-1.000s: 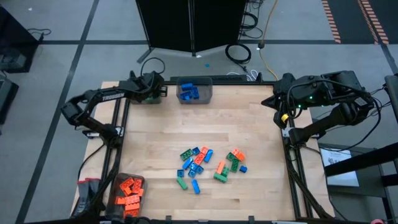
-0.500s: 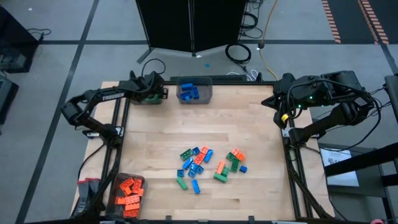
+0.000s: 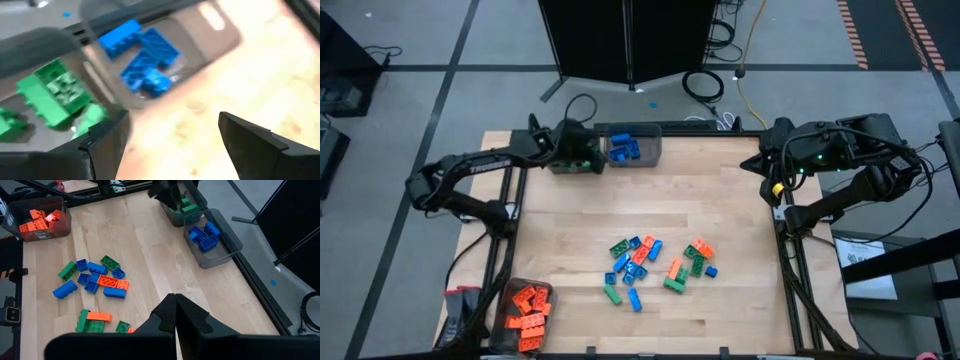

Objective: Sort blocks
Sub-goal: Put the green gamepiece into the top left black bin

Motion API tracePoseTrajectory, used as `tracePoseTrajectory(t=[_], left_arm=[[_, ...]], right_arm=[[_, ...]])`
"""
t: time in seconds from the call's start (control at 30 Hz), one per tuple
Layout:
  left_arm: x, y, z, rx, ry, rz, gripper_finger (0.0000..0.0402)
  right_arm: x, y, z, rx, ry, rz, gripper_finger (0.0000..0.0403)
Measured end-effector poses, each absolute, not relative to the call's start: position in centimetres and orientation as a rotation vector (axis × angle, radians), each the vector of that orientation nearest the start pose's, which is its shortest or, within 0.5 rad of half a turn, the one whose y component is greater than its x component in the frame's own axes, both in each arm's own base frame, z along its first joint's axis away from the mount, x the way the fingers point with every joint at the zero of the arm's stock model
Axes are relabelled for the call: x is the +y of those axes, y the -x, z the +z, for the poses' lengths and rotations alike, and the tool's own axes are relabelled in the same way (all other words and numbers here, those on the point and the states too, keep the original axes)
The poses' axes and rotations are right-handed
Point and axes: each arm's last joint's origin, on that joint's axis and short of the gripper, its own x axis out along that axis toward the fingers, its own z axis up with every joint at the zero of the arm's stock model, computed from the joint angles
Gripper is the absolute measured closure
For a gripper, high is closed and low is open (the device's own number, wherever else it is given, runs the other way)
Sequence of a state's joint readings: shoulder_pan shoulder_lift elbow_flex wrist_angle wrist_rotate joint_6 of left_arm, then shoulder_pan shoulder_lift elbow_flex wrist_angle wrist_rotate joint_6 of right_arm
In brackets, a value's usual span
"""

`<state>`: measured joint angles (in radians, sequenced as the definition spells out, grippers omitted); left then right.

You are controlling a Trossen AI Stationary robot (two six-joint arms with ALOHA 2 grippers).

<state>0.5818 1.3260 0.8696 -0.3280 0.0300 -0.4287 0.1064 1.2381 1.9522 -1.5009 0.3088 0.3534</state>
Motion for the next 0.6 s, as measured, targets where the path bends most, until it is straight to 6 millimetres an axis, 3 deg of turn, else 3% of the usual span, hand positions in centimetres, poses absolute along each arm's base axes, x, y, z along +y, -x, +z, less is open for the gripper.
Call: tracePoseTrajectory(t=[0.17,0.3,0.47,0.6], left_arm=[[12.0,-23.1,25.3,0.605,0.6,0.585,0.0094],[8.5,-24.2,26.0,0.608,0.589,0.453,0.0094],[2.8,-25.4,25.5,0.707,0.536,0.267,0.0094],[-0.8,-25.6,24.3,0.78,0.506,0.338,0.0094]], right_arm=[[0.7,-14.7,49.1,0.725,-0.173,-0.325,0.0403],[0.7,-14.7,49.2,0.719,-0.174,-0.324,0.0403],[0.7,-14.8,49.2,0.714,-0.175,-0.323,0.0403],[0.7,-14.9,49.3,0.703,-0.184,-0.324,0.0403]])
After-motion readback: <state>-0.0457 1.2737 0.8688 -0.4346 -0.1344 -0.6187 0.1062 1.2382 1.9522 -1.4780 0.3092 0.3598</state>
